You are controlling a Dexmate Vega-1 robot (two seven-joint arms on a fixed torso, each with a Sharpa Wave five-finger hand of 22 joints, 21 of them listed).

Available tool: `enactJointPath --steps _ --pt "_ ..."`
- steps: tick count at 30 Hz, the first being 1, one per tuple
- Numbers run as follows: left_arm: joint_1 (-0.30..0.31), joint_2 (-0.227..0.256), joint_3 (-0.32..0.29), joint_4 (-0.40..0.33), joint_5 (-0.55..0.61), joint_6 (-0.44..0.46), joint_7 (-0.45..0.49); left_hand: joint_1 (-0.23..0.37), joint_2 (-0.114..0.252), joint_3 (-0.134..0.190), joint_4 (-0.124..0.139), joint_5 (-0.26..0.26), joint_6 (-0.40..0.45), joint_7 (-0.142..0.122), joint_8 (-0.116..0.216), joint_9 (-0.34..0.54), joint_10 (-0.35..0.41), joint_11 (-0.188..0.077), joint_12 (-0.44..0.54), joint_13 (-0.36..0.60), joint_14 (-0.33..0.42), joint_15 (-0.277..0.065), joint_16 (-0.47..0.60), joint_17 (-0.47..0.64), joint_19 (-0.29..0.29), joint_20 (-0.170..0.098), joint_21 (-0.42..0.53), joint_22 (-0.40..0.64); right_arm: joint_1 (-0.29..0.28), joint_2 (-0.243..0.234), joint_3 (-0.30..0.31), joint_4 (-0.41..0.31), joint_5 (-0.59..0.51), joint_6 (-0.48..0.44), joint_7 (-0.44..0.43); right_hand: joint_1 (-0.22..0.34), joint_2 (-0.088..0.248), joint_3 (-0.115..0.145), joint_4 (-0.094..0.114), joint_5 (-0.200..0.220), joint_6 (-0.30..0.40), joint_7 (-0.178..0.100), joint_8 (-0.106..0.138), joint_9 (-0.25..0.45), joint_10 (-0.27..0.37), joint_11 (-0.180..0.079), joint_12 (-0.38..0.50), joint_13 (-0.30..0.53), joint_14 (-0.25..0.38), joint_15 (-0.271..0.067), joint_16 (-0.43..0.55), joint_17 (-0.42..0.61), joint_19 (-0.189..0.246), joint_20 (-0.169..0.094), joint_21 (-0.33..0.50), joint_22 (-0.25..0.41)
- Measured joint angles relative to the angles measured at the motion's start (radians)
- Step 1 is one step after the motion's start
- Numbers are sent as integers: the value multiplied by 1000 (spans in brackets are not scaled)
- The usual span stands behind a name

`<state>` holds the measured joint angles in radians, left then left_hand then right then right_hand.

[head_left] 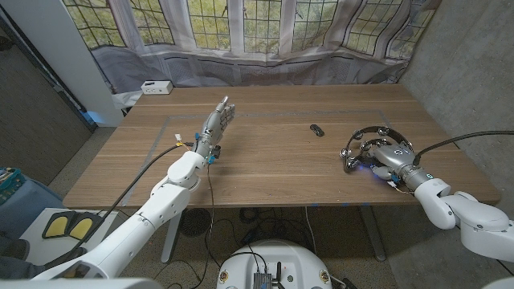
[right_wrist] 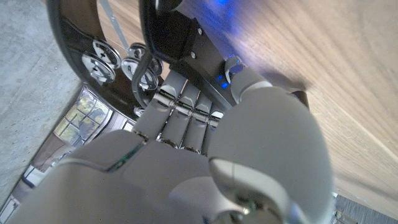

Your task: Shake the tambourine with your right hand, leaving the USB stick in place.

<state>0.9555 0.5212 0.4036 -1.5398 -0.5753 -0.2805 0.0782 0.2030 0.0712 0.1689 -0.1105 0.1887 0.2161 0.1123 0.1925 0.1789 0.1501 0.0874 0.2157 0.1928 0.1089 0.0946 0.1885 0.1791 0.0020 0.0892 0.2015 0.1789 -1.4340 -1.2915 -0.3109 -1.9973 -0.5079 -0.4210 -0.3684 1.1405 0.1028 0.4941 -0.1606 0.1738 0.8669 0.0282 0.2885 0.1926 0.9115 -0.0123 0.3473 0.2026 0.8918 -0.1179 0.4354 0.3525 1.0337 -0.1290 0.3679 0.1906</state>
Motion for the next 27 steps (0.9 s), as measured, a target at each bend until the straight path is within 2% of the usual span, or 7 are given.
enactJointPath --steps 16,27 --pt "-4 2 1 3 -1 2 -3 0 0 3 -3 0 0 0 0 0 0 0 0 0 0 0 0 0 -3 3 0 0 -48 -14 52 -51 25 -14 -77 0 0 -4 4 -5 3 0 -7 1 8 -5 -4 0 9 -1 -6 2 4 1 6 -3" --pt "-10 1 -2 7 -4 2 -5 0 0 3 -3 0 0 0 0 0 0 0 0 0 0 0 0 0 -3 3 0 0 -91 -1 95 -83 15 -28 -143 4 -4 -4 4 -8 14 -3 -11 0 9 -6 -11 0 23 -6 -12 -6 5 2 16 -2"
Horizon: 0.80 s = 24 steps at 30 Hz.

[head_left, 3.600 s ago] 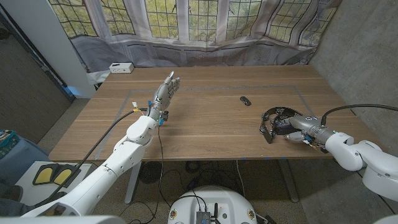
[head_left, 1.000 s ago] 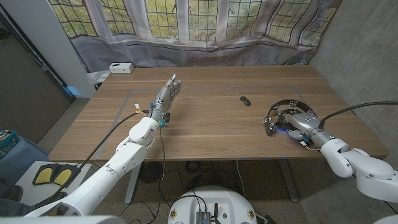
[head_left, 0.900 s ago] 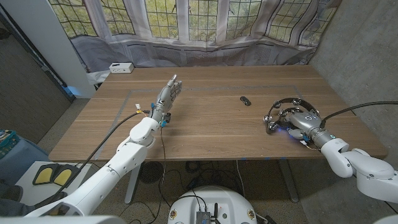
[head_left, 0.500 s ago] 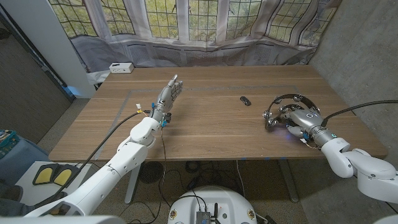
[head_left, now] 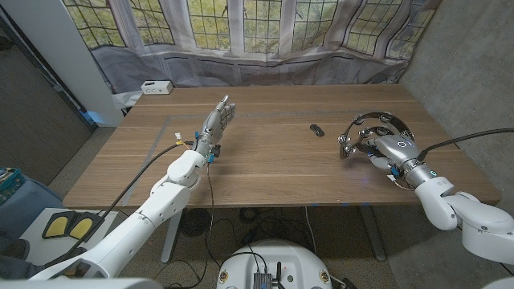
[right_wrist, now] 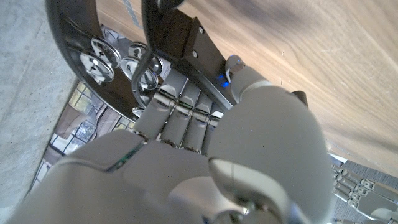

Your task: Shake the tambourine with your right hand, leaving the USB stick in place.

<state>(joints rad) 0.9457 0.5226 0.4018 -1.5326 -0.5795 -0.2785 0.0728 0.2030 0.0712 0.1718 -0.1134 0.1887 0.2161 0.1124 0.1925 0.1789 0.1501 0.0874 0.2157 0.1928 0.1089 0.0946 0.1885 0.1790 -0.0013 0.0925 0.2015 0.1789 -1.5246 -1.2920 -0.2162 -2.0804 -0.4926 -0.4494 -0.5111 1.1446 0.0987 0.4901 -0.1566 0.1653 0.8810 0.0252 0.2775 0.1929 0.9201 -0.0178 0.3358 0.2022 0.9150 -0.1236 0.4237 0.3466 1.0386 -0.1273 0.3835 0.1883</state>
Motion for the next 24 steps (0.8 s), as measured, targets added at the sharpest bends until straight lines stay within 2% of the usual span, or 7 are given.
enactJointPath --steps 8,24 --pt "-10 -8 0 20 -7 -10 -14 0 0 0 0 0 0 0 0 0 0 0 0 0 0 0 0 0 0 0 0 0 -27 41 36 -24 -29 4 -33 7 -7 -4 4 -2 0 0 -3 0 11 0 -1 0 14 -7 -1 -4 16 -5 4 -5" --pt "-30 -18 4 53 -15 -20 -38 0 0 0 0 0 0 0 0 0 0 0 0 0 0 0 0 0 0 0 0 0 -27 128 64 -47 -69 49 -61 10 -10 -7 7 1 7 -8 -8 0 14 4 -8 0 14 -7 -13 -8 17 -7 10 -5"
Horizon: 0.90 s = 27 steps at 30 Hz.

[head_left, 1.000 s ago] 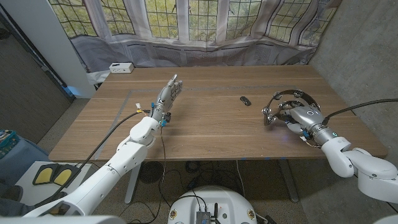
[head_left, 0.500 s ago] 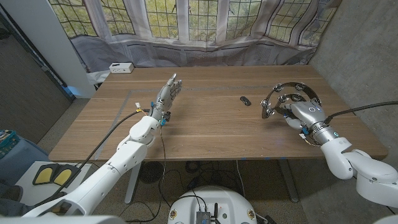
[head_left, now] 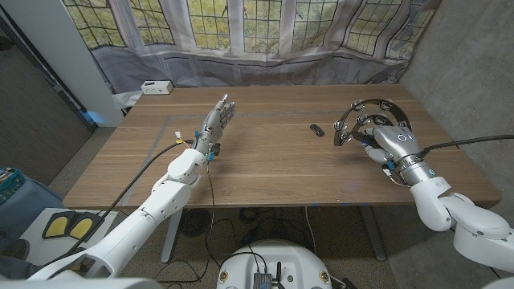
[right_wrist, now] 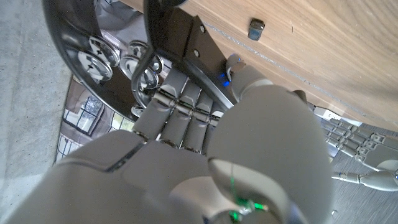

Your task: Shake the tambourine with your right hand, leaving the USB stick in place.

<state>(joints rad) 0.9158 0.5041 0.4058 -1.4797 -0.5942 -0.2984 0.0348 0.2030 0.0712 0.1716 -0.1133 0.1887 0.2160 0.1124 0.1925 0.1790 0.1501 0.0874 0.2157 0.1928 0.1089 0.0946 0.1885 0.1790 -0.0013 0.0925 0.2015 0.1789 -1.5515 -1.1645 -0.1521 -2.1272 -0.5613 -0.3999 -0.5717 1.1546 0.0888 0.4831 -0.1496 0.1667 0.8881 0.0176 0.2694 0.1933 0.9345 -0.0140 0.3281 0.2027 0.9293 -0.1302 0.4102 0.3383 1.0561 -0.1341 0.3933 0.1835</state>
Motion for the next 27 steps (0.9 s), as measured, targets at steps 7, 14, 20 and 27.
enactJointPath --steps 7,14,20,27 --pt "-12 -6 3 16 -4 -4 -11 0 0 0 0 0 0 0 0 0 0 0 0 0 0 0 0 0 0 0 0 0 4 33 8 -13 -12 30 -1 0 0 0 0 0 0 0 0 0 0 0 -7 0 0 0 -4 1 0 0 0 0" --pt "-23 -13 7 33 -8 -9 -24 0 0 0 0 0 0 0 0 0 0 0 0 0 0 0 0 0 0 0 0 0 10 63 21 -25 -17 71 13 -2 2 0 0 0 0 0 -4 0 0 0 -7 0 0 0 -8 4 0 0 0 0" --pt "-29 -18 8 41 -9 -13 -29 0 0 0 0 0 0 0 0 0 0 0 0 0 0 0 0 0 0 0 0 0 14 94 35 -32 -11 110 27 -2 2 -4 4 -1 2 2 -7 0 0 0 -14 0 0 0 -8 4 -4 -3 4 0" --pt "-29 -16 8 38 -9 -17 -30 0 0 0 0 0 0 0 0 0 0 0 0 0 0 0 0 0 0 0 0 0 19 125 51 -37 2 160 36 -2 2 -4 4 -1 4 3 -8 -1 0 0 -14 0 0 0 -8 8 -8 1 10 1"
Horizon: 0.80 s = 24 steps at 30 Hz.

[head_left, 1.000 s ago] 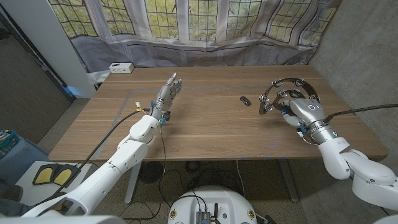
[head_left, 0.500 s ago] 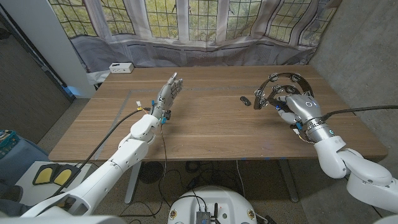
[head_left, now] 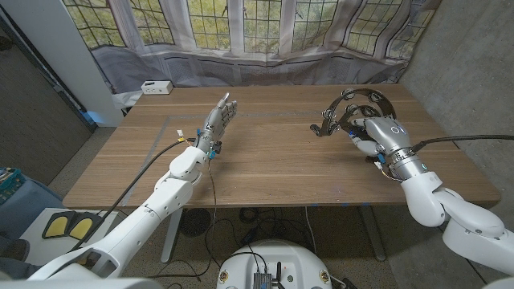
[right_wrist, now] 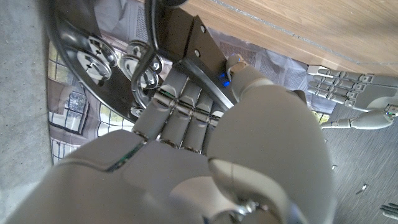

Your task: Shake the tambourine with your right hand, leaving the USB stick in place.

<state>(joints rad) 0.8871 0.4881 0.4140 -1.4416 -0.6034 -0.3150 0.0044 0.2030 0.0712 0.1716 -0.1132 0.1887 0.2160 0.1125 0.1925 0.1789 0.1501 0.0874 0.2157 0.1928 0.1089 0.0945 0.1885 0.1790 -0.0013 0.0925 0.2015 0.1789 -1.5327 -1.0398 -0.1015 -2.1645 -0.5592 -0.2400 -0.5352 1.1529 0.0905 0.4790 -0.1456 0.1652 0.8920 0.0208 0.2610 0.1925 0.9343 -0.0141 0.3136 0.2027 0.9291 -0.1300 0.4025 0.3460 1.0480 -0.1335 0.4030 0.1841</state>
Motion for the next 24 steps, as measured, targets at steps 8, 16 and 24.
enactJointPath --steps 8,16,24 --pt "6 7 -4 -14 0 -2 1 0 0 0 0 0 0 0 0 0 0 0 0 0 0 0 0 0 0 0 0 0 8 67 25 2 25 70 -22 0 0 -4 4 0 1 -1 -4 1 4 4 -7 5 0 0 -7 2 0 0 0 0" --pt "8 10 -6 -21 0 -2 1 0 0 0 0 0 0 0 0 0 0 0 0 0 0 0 0 0 0 0 0 0 19 156 55 36 71 158 -89 0 0 -4 4 1 1 -1 -7 6 4 4 -9 5 0 0 -8 5 -9 1 0 0" --pt "10 14 -8 -28 0 -2 2 0 0 0 0 0 0 0 0 0 0 0 0 0 0 0 0 0 0 0 0 0 45 299 100 119 230 349 -165 1 -1 -7 7 1 1 -2 -11 6 4 4 -14 5 0 0 -8 9 -11 0 4 0"
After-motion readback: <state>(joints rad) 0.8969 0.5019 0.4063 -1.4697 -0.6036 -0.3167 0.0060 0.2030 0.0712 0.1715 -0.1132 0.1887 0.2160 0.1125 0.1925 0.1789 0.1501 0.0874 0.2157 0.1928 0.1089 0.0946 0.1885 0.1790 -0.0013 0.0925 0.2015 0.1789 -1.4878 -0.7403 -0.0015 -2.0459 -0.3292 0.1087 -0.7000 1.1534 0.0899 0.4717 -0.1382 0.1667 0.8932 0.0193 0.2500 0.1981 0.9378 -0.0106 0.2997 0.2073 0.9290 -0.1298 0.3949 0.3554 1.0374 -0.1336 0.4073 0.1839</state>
